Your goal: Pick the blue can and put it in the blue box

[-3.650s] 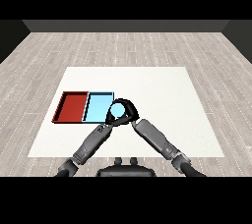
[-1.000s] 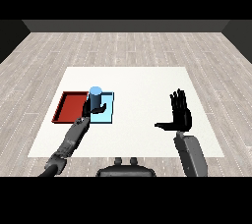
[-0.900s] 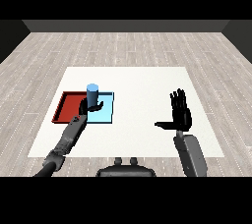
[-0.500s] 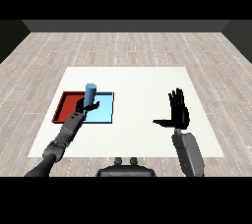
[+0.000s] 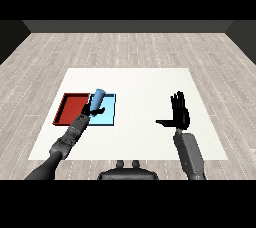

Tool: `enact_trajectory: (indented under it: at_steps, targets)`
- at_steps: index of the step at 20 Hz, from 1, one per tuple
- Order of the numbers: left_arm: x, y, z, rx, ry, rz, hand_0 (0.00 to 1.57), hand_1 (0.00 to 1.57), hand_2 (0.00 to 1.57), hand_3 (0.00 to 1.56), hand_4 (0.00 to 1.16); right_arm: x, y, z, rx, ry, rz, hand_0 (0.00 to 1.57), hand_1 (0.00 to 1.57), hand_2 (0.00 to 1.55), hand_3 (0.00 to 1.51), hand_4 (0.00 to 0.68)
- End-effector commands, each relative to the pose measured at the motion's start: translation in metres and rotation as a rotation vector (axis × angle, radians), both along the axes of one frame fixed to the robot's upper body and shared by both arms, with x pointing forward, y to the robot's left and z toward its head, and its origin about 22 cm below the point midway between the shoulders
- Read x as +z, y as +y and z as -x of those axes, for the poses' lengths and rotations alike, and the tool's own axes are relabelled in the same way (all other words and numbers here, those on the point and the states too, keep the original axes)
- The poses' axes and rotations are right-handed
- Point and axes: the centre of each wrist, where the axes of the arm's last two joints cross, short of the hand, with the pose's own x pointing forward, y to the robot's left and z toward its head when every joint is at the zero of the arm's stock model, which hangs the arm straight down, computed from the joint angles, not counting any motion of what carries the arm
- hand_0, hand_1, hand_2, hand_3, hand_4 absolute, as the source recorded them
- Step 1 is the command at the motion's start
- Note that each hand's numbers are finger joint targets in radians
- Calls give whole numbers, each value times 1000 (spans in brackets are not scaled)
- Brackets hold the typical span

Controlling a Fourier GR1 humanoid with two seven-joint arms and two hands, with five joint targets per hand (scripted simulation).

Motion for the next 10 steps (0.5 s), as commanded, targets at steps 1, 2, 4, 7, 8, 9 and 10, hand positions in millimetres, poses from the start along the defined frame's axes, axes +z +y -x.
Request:
enact_trajectory:
  at_steps: [1, 2, 4, 7, 8, 9, 10]
  targets:
    - [-33, -9, 28, 7, 136, 19, 1537, 1537, 1418, 337, 835, -2, -11, -3, 12, 2, -14, 0, 0, 0, 0, 0]
    - [-30, -5, 25, 39, 162, 63, 1571, 1571, 1431, 0, 781, -15, -1, 10, 18, -4, -22, 0, 0, 0, 0, 0]
    - [-34, 15, 34, 93, 144, 118, 1571, 1571, 1487, 0, 633, -8, -5, 4, 18, -7, 8, 0, 0, 0, 0, 0]
    - [-29, -23, 22, -21, 213, 30, 317, 317, 383, 467, 774, -11, 5, 9, 14, -8, -21, 0, 0, 0, 0, 0]
    - [-15, 4, 13, 5, 210, 9, 0, 0, 0, 0, 588, -12, -9, 16, 0, -25, -11, 0, 0, 0, 0, 0]
    - [-21, -11, 16, 24, 184, -23, 0, 0, 0, 0, 0, -15, 2, 9, 5, -44, -29, 0, 0, 0, 0, 0]
    - [-20, 10, 19, 41, 178, -59, 0, 0, 0, 0, 0, -3, -4, 6, 13, -26, -31, 0, 0, 0, 0, 0]
